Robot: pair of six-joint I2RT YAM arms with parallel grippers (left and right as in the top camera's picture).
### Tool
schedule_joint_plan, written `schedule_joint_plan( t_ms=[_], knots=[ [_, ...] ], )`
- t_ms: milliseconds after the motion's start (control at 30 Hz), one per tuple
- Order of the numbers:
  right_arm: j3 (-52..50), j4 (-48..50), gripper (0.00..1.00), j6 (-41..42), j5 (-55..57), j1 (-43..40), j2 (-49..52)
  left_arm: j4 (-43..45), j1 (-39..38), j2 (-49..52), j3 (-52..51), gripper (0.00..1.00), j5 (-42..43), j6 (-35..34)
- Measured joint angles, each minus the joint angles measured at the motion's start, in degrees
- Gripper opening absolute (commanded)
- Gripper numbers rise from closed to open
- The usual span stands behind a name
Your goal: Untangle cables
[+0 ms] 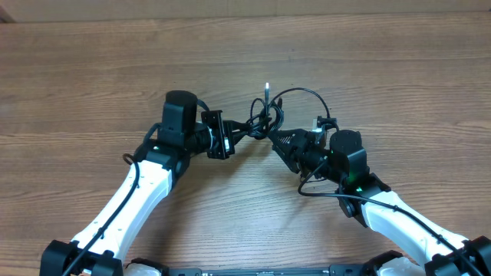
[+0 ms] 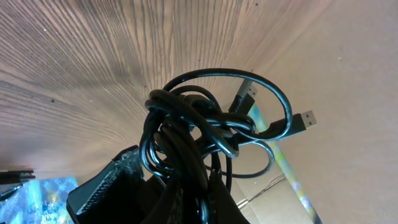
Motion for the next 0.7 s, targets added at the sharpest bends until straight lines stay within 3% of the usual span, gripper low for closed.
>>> schedule_joint_plan(
  t_ms=[700],
  knots=[
    [0.0, -0.2, 0.42, 0.0, 5.9, 0.0, 0.0, 0.0, -2.4, 0.0, 0.0, 0.04, -0.3, 0.0]
  ],
)
